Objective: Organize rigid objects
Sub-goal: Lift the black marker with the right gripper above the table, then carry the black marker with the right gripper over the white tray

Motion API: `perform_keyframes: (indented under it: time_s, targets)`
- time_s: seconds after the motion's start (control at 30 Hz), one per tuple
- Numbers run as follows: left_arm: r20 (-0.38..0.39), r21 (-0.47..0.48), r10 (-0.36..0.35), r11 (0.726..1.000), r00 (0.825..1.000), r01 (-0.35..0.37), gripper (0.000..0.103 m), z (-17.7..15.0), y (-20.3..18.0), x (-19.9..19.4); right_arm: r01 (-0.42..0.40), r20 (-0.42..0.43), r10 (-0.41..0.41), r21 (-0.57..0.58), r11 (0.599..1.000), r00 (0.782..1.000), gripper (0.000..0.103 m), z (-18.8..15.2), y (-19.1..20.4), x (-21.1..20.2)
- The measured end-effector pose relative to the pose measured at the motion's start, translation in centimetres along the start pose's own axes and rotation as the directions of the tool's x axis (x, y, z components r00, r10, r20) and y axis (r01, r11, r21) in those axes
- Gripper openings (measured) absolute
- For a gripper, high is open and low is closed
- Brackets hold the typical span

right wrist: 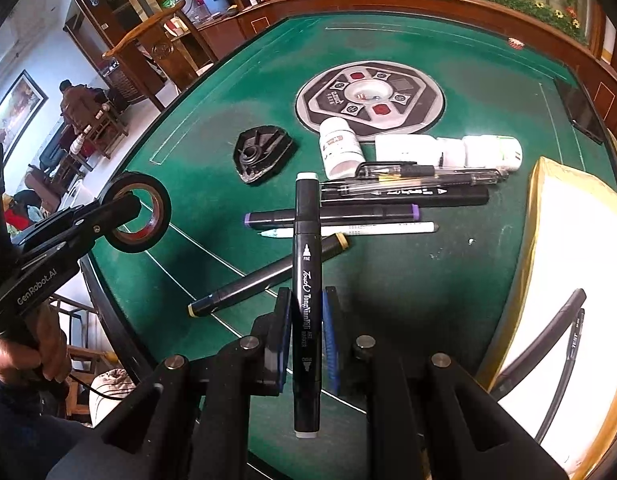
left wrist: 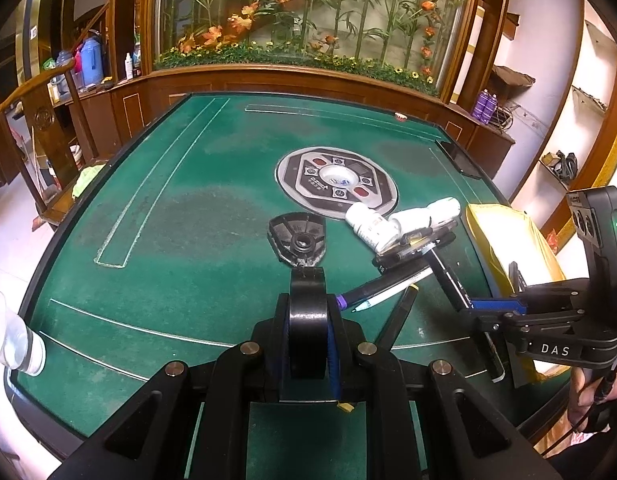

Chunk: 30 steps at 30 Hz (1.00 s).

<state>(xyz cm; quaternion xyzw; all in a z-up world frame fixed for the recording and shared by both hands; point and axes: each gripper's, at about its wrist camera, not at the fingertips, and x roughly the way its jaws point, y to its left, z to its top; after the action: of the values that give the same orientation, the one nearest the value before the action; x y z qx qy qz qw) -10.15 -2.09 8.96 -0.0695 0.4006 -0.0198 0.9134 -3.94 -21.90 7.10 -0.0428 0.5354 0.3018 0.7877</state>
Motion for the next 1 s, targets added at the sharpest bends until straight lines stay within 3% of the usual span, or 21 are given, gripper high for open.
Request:
perform_keyframes:
  time_s: [0.4, 0.73, 0.87, 1.0]
  targets:
    - [0.017, 0.032, -0.023, 0.999, 1.000, 0.022, 0.015, 0.9, -2.4, -0.7, -0.023, 0.014, 0.023, 0.007, 1.000, 1.000, 0.014, 0.1, -0.7, -1.0]
    - [-0.008, 0.137, -0.147, 0.980, 0.989, 0.147, 0.015, 2.9, -9.1, 0.5, 0.011, 0.092, -0.023, 0.128, 0.992, 0.996, 0.014, -1.3, -5.9, -4.9]
    - [-0.067, 0.202, -0.232, 0.949, 0.970, 0.241, 0.015, 3.3, -13.9, 1.9, 0.058, 0.125, -0.088, 0.220, 0.974, 0.988, 0.014, -3.1, -9.9, -7.1]
    - [-0.158, 0.209, -0.349, 0.903, 0.924, 0.377, 0.015, 3.6, -19.1, 3.7, 0.134, 0.129, -0.183, 0.318, 0.939, 0.975, 0.014, -5.5, -14.5, -9.6]
